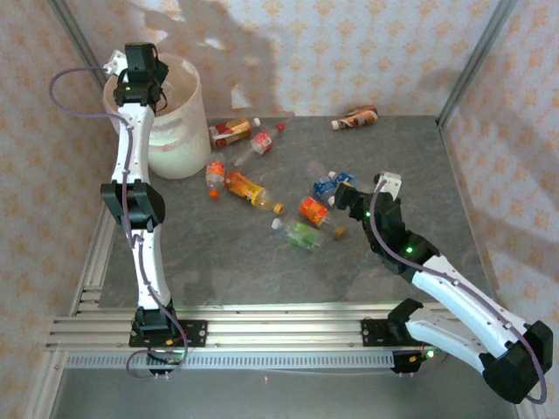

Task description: Put the plastic bottles in the bin

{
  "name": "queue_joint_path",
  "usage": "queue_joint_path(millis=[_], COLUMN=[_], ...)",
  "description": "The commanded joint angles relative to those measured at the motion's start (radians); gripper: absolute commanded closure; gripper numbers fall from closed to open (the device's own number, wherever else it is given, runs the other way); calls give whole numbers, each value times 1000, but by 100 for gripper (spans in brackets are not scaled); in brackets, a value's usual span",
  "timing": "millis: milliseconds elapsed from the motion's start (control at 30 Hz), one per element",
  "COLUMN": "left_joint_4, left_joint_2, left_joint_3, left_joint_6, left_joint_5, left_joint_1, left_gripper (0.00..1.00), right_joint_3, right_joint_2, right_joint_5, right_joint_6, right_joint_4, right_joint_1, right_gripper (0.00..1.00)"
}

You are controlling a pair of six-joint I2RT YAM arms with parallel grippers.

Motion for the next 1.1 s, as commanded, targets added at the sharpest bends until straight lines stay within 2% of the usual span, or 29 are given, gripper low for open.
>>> queue_joint_path(millis=[0, 100, 267, 300, 333, 400, 467, 567, 667, 867, 1067], left_joint_4=[22, 53, 54, 47, 32, -40, -41, 60, 94, 82, 174], left_joint_2=[33, 11, -45, -60, -75, -113, -181, -316, -424, -605, -771], left_joint_3=[71, 63, 53, 48, 44, 35, -35, -208, -304, -485, -793], left_joint_6=[-125, -113, -40, -26, -15, -23, 2, 89, 161, 278, 356], left_joint_5=[44, 100, 115, 116, 110, 93, 97, 96, 61, 23, -27], left_joint_1=[-1, -1, -3, -4, -5, -11, -27, -65, -103, -255, -484], left_gripper=[19, 14, 9, 8, 1, 0, 0, 0, 0, 0, 0], right_joint_3=[34, 23, 5, 5, 5, 5, 8, 6, 6, -17, -35], right_joint_2=[-8, -16, -20, -20, -20, -20, -23, -27, -29, -37, -41], right_joint_5=[40, 49, 63, 65, 64, 60, 42, 43, 53, 61, 98], right_joint_6=[3, 17, 41, 43, 45, 38, 22, 26, 28, 44, 74], right_joint_4=[-30, -36, -26, -25, -24, -20, -19, -21, -25, 2, 17], right_joint_1=[1, 0, 0, 0, 0, 0, 0, 0, 0, 1, 1], right_gripper=[1, 1, 1, 1, 1, 1, 1, 1, 1, 1, 1])
